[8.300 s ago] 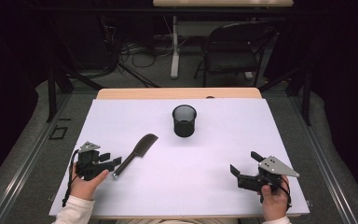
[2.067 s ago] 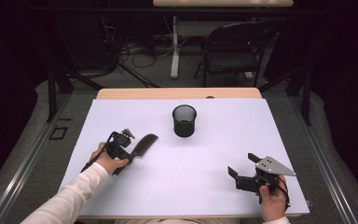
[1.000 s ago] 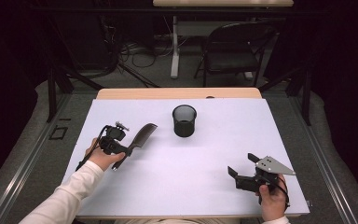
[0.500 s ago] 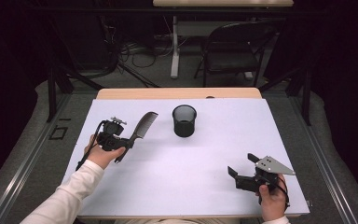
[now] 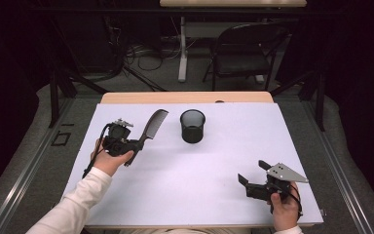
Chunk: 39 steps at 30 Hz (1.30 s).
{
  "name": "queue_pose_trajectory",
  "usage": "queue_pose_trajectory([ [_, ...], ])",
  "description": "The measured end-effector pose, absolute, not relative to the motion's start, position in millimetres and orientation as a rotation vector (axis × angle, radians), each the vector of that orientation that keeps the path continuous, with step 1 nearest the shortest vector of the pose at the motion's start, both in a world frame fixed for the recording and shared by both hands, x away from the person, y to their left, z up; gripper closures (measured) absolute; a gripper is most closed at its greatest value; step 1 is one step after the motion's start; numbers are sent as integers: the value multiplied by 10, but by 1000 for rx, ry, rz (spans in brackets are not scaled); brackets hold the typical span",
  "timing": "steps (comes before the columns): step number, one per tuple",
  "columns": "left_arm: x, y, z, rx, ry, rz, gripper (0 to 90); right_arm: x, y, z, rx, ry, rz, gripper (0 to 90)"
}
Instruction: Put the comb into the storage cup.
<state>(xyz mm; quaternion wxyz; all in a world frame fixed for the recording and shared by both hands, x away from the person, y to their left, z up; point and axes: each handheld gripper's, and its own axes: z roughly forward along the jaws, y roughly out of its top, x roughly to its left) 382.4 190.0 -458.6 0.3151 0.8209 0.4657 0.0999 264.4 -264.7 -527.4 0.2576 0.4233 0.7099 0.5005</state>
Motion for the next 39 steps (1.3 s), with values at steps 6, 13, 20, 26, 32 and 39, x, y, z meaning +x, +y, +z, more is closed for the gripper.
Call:
queue_pose_trajectory([
  [6,3807,1829,-4557,2131,1194,281,724,2645,-2645,-5275,1147,1929,1355,86],
  [13,3806,1755,-4541,2069,1165,260,724,2649,-2647,-5279,1151,1929,1357,88],
  [20,3773,1621,-4516,2020,1125,267,724,2649,-2649,-5279,1147,1933,1355,88],
  [26,3760,1555,-4487,1996,1097,275,724,2650,-2651,-5281,1148,1933,1357,89],
  [32,3745,1493,-4462,1981,1065,299,724,2650,-2650,-5280,1148,1939,1350,89],
  [39,3730,1426,-4431,1947,1035,334,724,2657,-2649,-5287,1147,1935,1357,89],
])
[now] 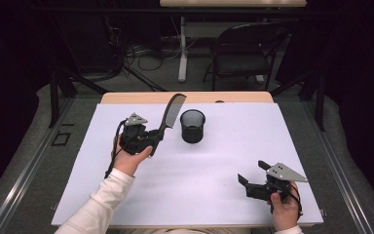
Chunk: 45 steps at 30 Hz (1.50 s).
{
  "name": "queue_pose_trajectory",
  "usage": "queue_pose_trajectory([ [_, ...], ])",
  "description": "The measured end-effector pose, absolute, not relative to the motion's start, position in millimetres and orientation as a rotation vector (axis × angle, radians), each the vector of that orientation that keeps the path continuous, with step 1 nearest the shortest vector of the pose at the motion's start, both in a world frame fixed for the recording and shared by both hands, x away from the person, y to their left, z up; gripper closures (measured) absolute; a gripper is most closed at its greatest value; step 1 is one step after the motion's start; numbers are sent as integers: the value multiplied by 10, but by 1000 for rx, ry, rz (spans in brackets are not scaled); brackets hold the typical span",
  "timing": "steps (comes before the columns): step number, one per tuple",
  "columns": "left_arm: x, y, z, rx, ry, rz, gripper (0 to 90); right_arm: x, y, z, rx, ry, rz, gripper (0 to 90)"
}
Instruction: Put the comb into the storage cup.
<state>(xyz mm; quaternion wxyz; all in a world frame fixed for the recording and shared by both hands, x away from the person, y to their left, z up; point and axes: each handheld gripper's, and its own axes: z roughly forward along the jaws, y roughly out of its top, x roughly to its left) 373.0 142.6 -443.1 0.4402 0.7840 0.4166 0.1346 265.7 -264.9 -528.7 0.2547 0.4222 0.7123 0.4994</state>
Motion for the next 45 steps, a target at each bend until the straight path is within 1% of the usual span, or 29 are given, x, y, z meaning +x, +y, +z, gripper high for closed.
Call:
queue_pose_trajectory([
  [13,3725,1310,-4383,1864,991,363,724,2660,-2652,-5291,1155,1942,1346,91],
  [22,3671,1300,-4378,1827,962,392,724,2664,-2650,-5297,1155,1942,1347,92],
  [37,3635,1278,-4551,1759,948,441,724,2679,-2642,-5310,1157,1947,1344,92],
  [45,3620,1258,-4617,1753,941,459,724,2682,-2645,-5311,1163,1945,1348,92],
])
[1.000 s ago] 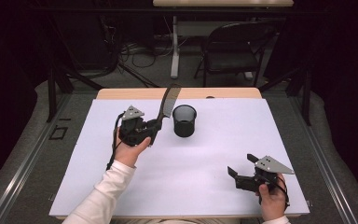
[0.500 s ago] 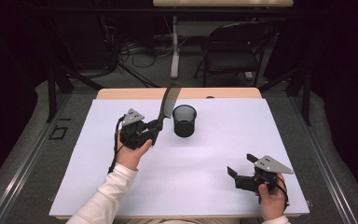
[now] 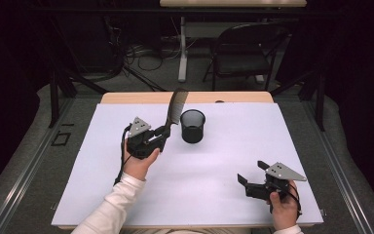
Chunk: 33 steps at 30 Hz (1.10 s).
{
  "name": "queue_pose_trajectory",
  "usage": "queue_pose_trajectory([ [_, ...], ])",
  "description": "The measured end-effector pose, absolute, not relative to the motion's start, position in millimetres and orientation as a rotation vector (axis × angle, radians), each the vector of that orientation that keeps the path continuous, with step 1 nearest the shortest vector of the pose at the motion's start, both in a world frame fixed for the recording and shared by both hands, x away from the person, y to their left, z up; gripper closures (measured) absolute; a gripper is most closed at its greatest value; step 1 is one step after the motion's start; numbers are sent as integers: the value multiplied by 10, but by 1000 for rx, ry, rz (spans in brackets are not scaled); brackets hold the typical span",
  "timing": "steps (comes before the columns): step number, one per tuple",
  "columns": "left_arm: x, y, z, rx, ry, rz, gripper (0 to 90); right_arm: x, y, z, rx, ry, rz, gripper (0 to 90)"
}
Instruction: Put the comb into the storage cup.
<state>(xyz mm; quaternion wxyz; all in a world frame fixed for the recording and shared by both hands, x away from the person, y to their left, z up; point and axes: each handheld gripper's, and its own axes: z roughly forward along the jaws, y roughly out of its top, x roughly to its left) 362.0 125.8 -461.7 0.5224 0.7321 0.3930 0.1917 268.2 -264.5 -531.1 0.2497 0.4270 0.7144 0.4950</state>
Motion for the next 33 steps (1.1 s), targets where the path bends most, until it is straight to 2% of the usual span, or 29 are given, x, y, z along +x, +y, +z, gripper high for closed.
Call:
queue_pose_trajectory([
  [20,3570,1119,-4807,1795,919,473,724,2683,-2618,-5311,1161,1954,1354,86],
  [33,3534,1099,-4815,1787,914,477,724,2701,-2544,-5269,1176,1996,1363,10],
])
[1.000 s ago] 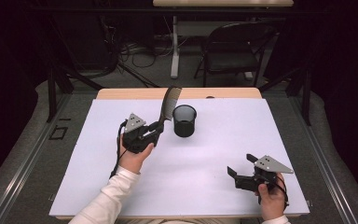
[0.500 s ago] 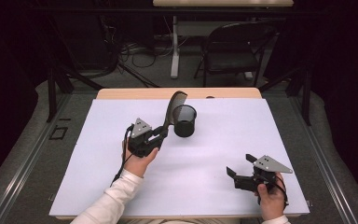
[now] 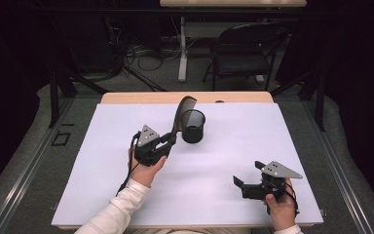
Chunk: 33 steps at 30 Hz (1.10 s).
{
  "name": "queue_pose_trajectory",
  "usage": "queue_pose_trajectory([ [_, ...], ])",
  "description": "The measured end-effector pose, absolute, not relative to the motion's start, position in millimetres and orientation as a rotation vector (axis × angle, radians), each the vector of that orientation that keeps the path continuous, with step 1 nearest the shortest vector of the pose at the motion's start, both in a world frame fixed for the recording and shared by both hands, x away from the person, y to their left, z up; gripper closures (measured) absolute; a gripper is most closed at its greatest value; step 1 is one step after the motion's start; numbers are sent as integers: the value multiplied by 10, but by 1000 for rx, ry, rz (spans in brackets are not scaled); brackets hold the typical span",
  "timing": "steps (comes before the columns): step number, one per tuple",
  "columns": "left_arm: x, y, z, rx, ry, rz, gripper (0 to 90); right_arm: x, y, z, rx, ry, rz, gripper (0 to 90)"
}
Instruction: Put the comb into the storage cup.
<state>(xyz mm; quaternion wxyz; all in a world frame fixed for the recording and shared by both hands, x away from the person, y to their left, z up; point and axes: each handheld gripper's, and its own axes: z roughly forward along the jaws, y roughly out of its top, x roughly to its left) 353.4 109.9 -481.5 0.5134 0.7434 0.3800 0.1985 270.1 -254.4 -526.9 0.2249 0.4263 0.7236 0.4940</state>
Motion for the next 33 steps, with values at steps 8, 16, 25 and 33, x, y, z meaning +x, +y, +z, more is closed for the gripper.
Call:
queue_pose_trajectory([
  [8,3527,1108,-4812,1778,914,480,724,2728,-2456,-5233,1220,2019,1356,0],
  [16,3527,1141,-4793,1769,918,485,724,2817,-2375,-5141,1260,2019,1353,0],
  [25,3527,1156,-4793,1758,923,488,724,2929,-2221,-4996,1214,2065,1355,0],
  [33,3533,1171,-4796,1753,928,488,724,3056,-2069,-4916,1195,2078,1358,0],
])
